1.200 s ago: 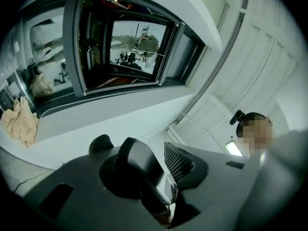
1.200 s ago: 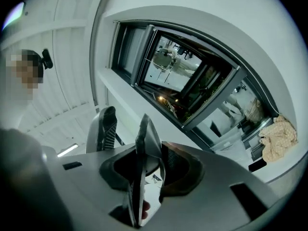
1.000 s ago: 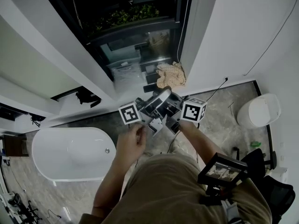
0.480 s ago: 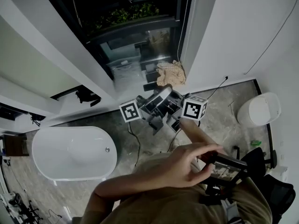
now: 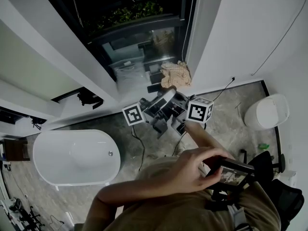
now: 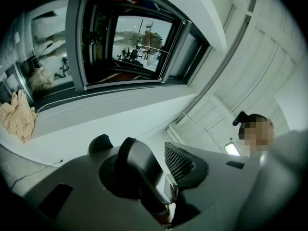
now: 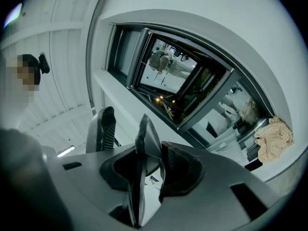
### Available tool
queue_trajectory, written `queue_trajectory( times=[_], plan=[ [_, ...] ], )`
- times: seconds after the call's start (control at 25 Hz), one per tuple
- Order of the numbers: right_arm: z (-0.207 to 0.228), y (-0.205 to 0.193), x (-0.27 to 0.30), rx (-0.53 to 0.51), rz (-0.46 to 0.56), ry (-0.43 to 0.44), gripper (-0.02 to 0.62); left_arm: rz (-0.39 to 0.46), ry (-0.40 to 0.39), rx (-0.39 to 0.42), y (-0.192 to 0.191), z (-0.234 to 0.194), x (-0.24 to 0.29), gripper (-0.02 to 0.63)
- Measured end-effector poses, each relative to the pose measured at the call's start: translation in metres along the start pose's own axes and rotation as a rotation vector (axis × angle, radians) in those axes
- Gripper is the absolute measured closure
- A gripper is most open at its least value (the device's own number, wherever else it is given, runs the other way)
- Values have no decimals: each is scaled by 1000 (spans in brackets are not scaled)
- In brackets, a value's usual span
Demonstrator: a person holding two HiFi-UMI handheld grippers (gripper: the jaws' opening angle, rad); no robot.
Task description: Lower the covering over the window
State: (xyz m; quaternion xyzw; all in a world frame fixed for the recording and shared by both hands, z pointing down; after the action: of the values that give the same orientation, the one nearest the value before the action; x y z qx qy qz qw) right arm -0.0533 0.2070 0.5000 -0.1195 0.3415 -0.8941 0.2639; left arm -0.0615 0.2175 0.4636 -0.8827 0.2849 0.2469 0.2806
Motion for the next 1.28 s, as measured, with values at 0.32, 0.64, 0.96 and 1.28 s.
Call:
queue_trajectory(
  times=[0.32,0.64,0.96,1.28],
  plan=[
    [0,-2,1,-6,-14,1,474,13,-4,4,1,0,-2,468],
    [1,-3,2,-7,-19,-3,474,19,-9,-5,0,-1,-3,468],
    [0,-1,0,-5,-16,-8,474,15,-9,-5,0,0,-1,468],
    [3,6,-4,2,0,-19,474,3,-8,-19,-1,-2,7,468]
  ],
)
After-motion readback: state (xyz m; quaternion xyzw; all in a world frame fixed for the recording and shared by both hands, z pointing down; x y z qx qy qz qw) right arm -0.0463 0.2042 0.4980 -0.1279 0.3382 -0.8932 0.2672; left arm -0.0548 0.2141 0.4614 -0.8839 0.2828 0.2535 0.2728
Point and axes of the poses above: the fingertips, and each gripper's own axes: x forward along the fingers, z to its right, y out of its top, the point moved 3 cm from there along -x, backward along the fingers, and after that the axes turned 9 degrees about -y, right-handed, at the moved point
